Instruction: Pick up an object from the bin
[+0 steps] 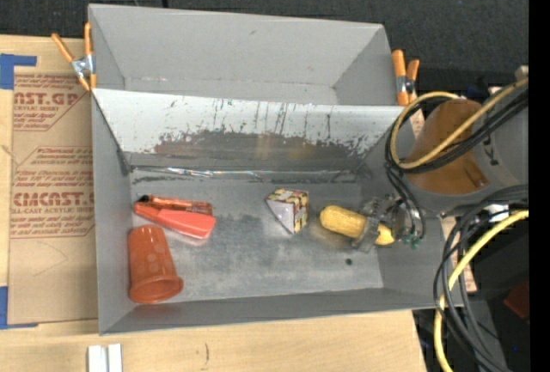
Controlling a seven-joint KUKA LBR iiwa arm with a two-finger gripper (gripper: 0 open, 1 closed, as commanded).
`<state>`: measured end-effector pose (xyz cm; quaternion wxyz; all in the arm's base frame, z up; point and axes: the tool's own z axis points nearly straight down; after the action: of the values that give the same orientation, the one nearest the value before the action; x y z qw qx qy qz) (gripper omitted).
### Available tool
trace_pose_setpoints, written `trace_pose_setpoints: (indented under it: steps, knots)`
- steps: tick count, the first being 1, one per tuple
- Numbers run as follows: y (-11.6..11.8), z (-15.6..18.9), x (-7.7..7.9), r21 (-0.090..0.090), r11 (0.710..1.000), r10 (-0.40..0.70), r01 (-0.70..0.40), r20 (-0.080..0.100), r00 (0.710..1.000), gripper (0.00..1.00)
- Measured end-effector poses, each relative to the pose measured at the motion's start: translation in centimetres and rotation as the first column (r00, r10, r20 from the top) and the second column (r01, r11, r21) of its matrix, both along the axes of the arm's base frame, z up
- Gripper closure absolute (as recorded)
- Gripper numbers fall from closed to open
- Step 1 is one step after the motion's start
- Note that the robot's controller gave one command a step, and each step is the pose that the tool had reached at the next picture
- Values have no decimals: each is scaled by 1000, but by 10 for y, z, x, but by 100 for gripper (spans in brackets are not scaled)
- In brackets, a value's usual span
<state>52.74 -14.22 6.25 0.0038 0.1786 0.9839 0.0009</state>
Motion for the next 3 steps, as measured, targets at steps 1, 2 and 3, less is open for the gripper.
trace_pose_setpoints:
  steps: [1, 2, 3]
  knots:
    - [0, 3, -1, 0, 1000, -5, 5, 0, 1000, 100]
    - [0, 8, -2, 1, 1000, -7, 7, -2, 1000, 100]
    - [0, 13, -1, 1, 1000, -5, 5, 0, 1000, 100]
